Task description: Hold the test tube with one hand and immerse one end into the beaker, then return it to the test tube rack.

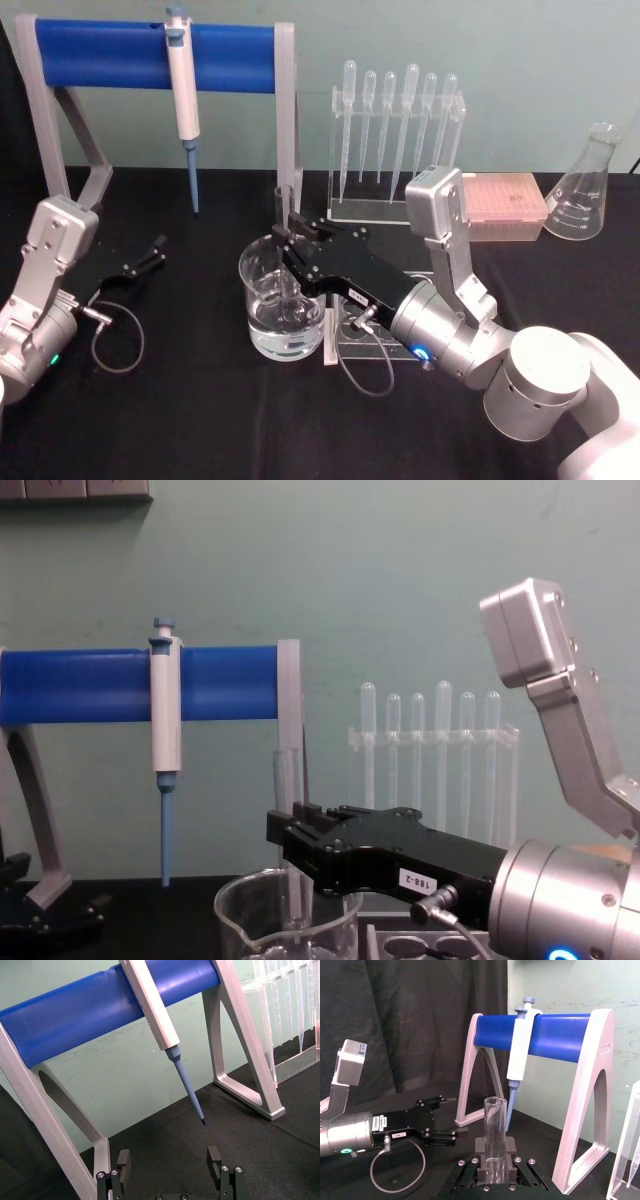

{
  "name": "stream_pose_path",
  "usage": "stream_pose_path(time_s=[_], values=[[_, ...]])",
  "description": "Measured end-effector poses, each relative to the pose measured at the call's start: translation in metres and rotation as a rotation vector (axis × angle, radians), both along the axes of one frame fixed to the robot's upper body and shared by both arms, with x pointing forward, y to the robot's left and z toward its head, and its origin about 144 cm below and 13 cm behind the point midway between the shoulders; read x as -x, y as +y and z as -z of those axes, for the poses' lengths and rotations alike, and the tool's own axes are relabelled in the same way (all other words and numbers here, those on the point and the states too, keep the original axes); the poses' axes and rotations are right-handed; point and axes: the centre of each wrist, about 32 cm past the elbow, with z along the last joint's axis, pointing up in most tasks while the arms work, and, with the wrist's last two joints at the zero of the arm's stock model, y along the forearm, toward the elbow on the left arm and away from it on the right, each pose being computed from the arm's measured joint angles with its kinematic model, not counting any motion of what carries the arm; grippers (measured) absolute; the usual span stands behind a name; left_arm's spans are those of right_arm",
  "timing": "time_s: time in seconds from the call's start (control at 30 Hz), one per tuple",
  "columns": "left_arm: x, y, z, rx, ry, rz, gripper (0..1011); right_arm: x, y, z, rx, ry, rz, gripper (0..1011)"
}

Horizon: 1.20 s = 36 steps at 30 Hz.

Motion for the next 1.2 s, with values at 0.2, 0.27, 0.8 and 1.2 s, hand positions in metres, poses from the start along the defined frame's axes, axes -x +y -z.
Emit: stream_pose_path(time_s=[0.2,0.27,0.8,1.2], values=[[0.0,0.0,0.0,0.0,0.0,0.0,1000,0.0,0.0,0.0,0.0,0.0,0.0,222],[0.0,0.0,0.0,0.0,0.0,0.0,1000,0.0,0.0,0.0,0.0,0.0,0.0,222],[0.0,0.0,0.0,0.0,0.0,0.0,1000,0.0,0.0,0.0,0.0,0.0,0.0,222],[0.0,0.0,0.0,0.0,0.0,0.0,1000,0.0,0.0,0.0,0.0,0.0,0.0,222]])
